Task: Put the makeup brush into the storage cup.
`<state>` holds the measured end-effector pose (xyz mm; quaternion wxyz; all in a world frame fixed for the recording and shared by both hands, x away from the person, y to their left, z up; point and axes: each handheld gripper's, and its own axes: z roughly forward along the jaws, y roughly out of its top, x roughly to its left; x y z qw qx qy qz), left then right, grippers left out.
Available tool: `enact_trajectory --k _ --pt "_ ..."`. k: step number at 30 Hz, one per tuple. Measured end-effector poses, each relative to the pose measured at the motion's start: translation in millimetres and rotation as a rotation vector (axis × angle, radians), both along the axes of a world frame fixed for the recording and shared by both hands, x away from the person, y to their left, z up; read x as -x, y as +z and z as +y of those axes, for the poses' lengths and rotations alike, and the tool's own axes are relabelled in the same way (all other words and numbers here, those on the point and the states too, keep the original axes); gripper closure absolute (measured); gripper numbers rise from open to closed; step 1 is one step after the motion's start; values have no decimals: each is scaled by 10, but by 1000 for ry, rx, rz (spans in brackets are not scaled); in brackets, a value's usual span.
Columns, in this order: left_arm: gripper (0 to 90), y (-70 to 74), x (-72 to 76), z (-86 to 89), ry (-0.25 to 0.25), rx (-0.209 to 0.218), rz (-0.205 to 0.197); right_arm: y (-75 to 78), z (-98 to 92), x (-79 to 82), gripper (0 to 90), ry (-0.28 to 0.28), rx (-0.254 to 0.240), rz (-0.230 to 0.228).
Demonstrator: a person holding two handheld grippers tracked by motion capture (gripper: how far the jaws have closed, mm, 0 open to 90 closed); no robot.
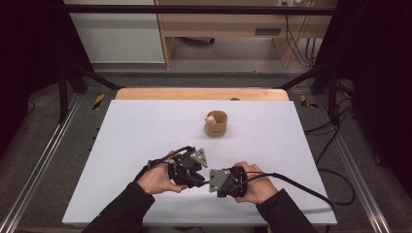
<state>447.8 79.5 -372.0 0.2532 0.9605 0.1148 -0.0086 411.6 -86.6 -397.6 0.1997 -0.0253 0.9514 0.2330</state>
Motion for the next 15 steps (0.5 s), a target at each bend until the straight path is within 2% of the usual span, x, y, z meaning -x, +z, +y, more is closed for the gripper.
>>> enact_trajectory --k 5,8,12,15 --pt "786 -9 -11 16 9 13 -7 -8 1 -5 842 2 -5 16" --pt "734 -12 -12 35 19 21 -25 -8 -1 -12 843 -4 -14 21" --pt "627 31 -44 122 63 72 -58 2 -15 -27 843 -40 -23 46" --pt "529 81 -60 218 114 131 -81 4 -34 -49 843 -66 -34 57"
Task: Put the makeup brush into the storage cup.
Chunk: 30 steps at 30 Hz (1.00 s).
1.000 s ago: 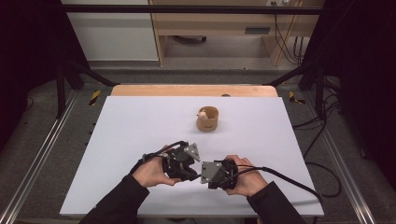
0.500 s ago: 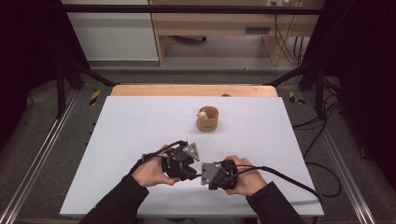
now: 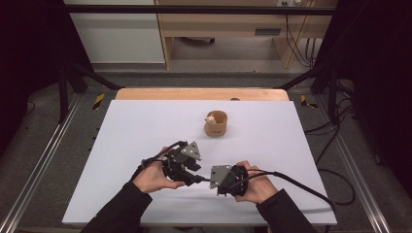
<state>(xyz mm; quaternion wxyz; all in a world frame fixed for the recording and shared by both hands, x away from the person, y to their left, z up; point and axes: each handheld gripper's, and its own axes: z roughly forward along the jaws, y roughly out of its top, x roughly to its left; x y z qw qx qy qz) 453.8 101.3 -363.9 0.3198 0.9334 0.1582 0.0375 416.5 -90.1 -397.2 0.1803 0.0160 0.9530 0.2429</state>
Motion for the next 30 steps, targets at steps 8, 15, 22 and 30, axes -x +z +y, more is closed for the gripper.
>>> enact_trajectory --k 8,15,22,30 --pt "368 74 -31 275 108 92 -74 -8 -77 -53 843 -61 -53 27" --pt "288 33 -12 432 213 175 -100 -10 -171 -73 842 -100 -112 32" --pt "205 -3 48 555 288 284 -135 -39 -270 -76 842 -165 -188 41" --pt "154 -98 117 620 341 358 -152 -83 -355 -71 841 -220 -280 53"
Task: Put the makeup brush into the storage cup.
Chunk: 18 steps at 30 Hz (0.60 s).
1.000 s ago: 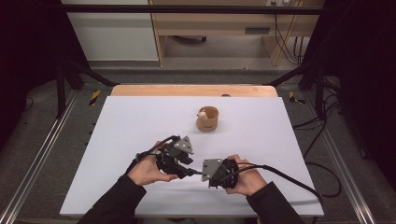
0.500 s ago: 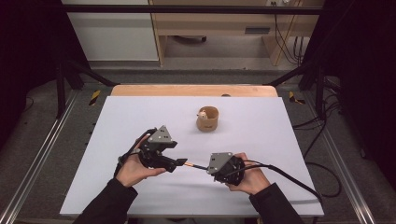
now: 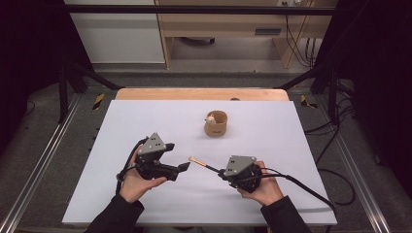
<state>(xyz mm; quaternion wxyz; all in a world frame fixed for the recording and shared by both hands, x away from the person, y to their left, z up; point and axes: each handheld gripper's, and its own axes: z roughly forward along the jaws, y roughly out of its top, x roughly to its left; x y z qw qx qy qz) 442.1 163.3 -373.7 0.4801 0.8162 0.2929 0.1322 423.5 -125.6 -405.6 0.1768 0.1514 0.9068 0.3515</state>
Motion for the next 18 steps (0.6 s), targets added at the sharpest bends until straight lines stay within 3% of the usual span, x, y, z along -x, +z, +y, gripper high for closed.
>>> enact_trajectory --k 11,18 --pt "144 -116 83 54 40 91 -12 -45 -56 17 841 -47 -82 9" --pt "142 -165 114 37 48 113 -7 -45 -80 47 841 -67 -127 1"
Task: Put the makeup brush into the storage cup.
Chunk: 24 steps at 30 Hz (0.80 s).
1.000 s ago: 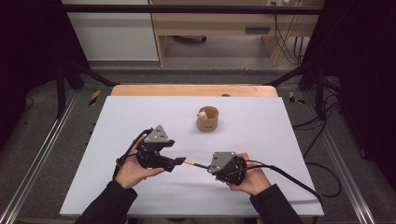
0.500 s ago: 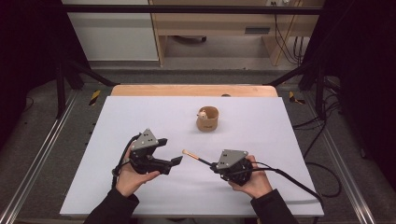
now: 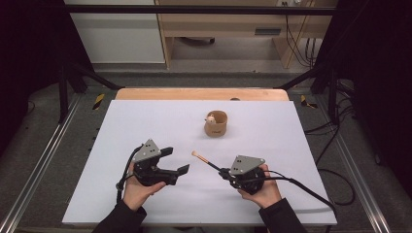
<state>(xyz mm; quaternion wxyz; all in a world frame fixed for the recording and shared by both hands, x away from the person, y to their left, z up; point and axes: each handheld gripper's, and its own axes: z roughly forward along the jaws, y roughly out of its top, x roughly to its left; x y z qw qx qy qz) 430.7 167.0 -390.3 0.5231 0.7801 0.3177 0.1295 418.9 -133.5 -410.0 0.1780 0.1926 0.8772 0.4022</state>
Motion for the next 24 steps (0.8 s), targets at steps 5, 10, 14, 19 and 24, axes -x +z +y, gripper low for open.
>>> enact_trajectory --k 5,10,14,19,24 --pt "143 -19 23 -26 -2 21 1 -5 -7 16 840 -8 -31 -8" --pt "147 -66 15 -74 -9 31 16 -23 0 13 840 -16 -55 -10" --pt "152 -102 6 -114 -10 39 28 -30 -3 6 840 -18 -69 -9" --pt "166 -114 5 -168 -16 65 31 -34 -4 6 840 -23 -92 -2" --pt "179 -131 -6 -222 -23 87 45 -37 -3 6 839 -24 -109 0"
